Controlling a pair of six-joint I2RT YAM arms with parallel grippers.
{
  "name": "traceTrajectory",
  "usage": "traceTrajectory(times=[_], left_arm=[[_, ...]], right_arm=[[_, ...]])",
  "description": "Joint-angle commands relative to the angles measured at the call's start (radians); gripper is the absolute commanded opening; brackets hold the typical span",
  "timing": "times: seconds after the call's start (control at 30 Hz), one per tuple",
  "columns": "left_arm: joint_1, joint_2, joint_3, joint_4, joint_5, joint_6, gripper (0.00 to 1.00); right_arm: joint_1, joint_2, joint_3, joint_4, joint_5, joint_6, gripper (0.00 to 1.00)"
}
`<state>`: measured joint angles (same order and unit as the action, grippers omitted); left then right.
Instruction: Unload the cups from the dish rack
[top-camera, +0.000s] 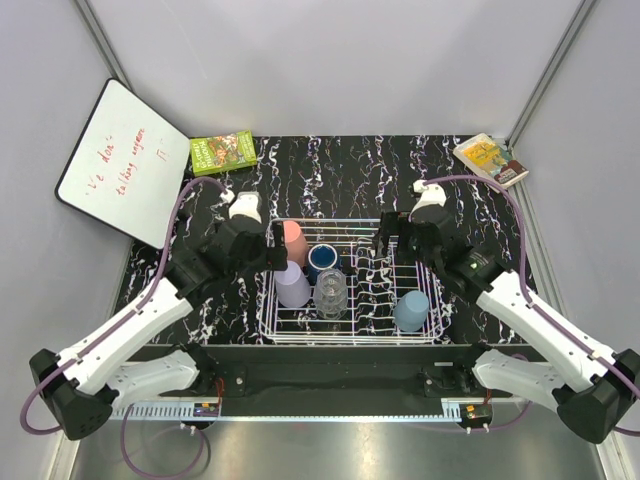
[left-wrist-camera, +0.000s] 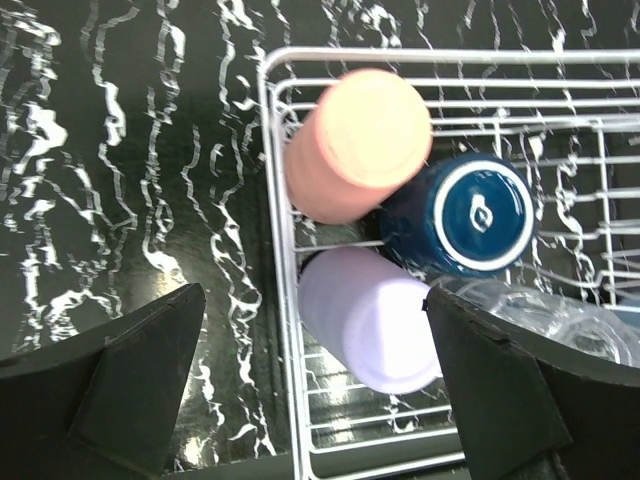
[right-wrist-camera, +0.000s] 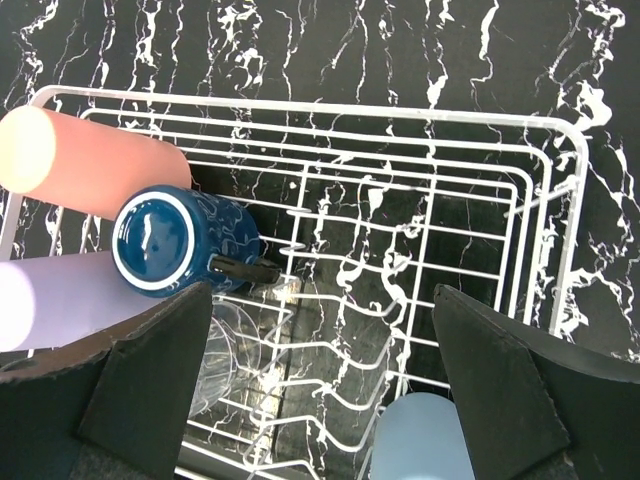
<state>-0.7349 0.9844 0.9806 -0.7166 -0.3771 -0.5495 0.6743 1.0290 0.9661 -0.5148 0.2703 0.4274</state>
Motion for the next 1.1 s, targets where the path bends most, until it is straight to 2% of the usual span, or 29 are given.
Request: traceTrajectory(times=[0.0, 0.2, 0.3, 0.63, 1.07], left_arm=[[-0.078, -0.004, 0.027, 0.023, 0.005, -0.016, 0.99], [-0.194, 0.043, 0.098, -0.033, -0.080, -0.061, 0.97], [-0.212, 0.080, 0.084, -0.050, -0.095, -0.085, 0.96], [-0.212, 0.097, 0.023, -0.053, -0.115, -0.152, 0.94], [-0.212, 0.183, -0.016, -0.006, -0.059, -0.167, 0.91]], right_arm=[[0.002, -0.056, 0.000, -0.005, 0.039, 0.028, 1.00], [0.002, -0.057, 0.000, -0.005, 0.052, 0.027, 1.00], [0.002, -0.055, -0.001, -0.004, 0.055, 0.030, 1.00], [0.002, -0.078, -0.024, -0.005, 0.061, 0.033, 1.00], [0.002, -0.067, -0.044, -0.004, 0.067, 0.039, 1.00]])
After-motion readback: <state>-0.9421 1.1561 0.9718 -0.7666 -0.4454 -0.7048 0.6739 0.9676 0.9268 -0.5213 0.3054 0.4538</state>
